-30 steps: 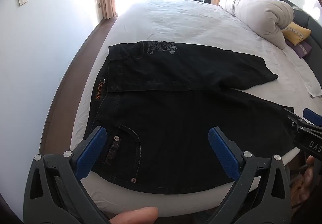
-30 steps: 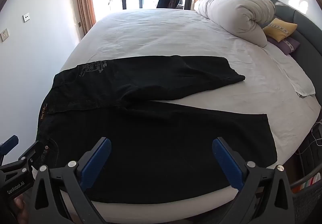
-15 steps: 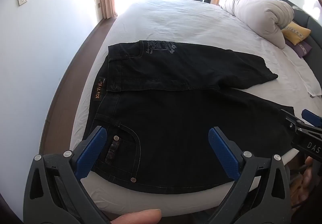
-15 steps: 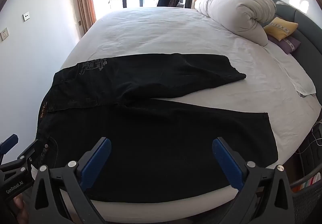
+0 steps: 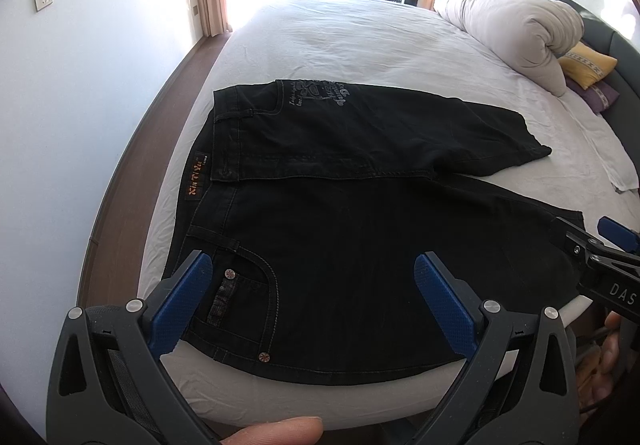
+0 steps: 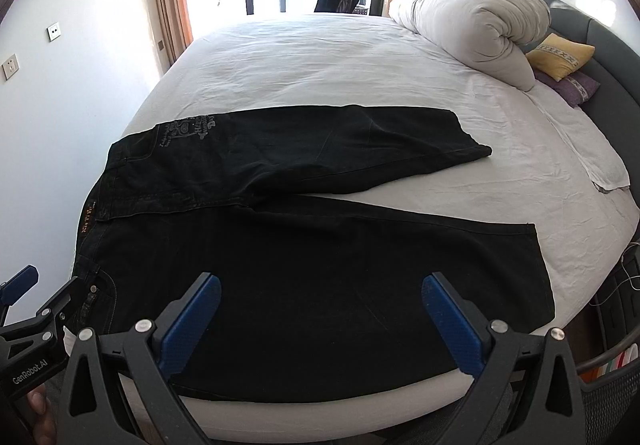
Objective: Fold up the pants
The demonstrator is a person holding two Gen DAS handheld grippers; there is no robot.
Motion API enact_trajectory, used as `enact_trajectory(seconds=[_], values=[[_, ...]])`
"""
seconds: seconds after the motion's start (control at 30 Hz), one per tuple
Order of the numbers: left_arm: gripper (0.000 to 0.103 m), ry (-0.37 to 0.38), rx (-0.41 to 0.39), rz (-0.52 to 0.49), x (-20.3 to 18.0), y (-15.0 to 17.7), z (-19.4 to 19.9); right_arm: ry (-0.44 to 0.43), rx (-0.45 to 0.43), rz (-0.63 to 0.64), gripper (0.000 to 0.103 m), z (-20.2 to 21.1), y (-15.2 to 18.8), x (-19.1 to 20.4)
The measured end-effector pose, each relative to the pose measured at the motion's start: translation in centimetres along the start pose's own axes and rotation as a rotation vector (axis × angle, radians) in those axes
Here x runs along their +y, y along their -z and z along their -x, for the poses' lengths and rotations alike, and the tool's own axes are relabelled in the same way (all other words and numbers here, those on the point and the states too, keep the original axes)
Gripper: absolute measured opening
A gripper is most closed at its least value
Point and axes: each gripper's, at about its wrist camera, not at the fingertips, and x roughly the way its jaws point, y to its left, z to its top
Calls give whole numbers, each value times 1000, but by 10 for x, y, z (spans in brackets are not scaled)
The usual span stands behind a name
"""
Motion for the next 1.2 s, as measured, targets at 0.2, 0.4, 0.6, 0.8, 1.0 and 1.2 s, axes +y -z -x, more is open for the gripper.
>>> enact_trajectory(seconds=[0.2, 0.4, 0.6, 0.8, 1.0, 1.2], values=[[103, -1, 1, 1, 0, 0, 0, -1, 5, 4, 103, -1, 1, 3], [103, -1, 2, 0, -1, 4, 0, -3, 9, 4, 103, -2, -1, 4], [103, -1, 3, 1, -1, 4, 0, -4, 10, 4, 103, -2, -1, 5], [103, 0, 3, 0, 0, 4, 0, -6, 12, 3, 103, -2, -1, 5], [103, 0, 4, 1, 0, 4, -1, -6, 13, 4, 103, -3, 0, 6], [103, -1, 5, 0, 0, 4, -2, -6, 13, 3, 103, -3, 0, 5]])
